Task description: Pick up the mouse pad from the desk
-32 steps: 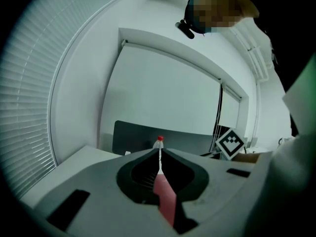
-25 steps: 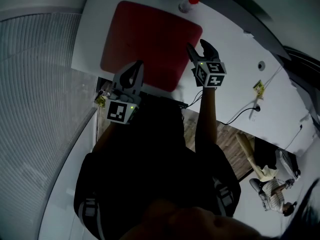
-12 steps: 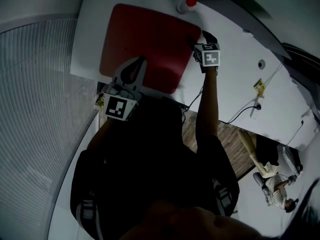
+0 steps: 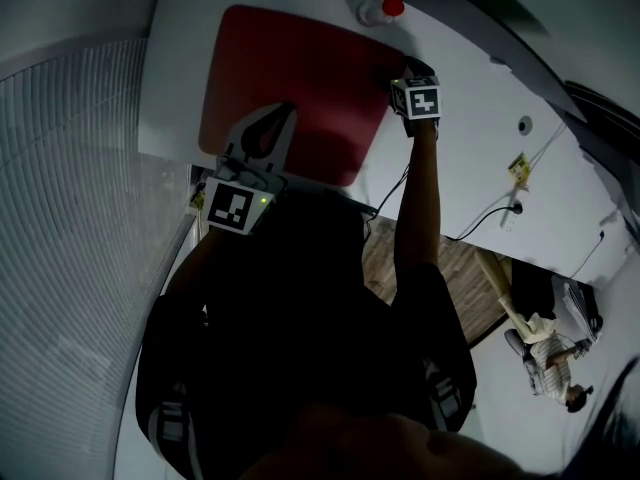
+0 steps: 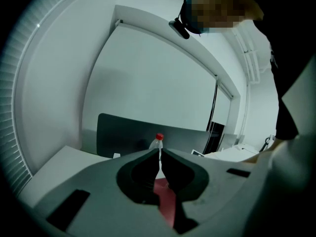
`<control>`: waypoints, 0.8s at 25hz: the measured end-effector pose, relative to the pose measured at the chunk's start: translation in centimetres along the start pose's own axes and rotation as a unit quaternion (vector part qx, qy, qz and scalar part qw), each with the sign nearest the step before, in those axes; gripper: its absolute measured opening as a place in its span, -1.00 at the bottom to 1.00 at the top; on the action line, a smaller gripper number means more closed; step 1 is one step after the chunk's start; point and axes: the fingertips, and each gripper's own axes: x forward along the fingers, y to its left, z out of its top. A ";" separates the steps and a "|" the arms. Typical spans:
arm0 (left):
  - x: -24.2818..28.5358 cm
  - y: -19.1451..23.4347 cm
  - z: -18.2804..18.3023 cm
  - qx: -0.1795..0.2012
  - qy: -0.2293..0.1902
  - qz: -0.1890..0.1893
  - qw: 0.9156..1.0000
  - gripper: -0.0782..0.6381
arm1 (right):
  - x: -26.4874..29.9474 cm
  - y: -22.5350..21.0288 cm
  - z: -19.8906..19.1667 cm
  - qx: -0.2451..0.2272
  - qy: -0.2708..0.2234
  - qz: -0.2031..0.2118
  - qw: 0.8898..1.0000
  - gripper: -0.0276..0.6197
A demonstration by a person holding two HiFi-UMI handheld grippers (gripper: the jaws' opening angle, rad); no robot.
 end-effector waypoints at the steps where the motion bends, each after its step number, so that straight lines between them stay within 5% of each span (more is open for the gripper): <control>1: 0.2 0.1 0.5 -0.001 -0.010 0.002 1.000 -0.75 | 0.1 -0.1 0.0 -0.001 0.003 -0.005 1.000 0.06; 20: 2.5 1.7 -0.5 -0.018 0.016 -0.031 0.999 -0.75 | 0.6 -0.3 0.4 0.009 0.036 -0.048 0.998 0.05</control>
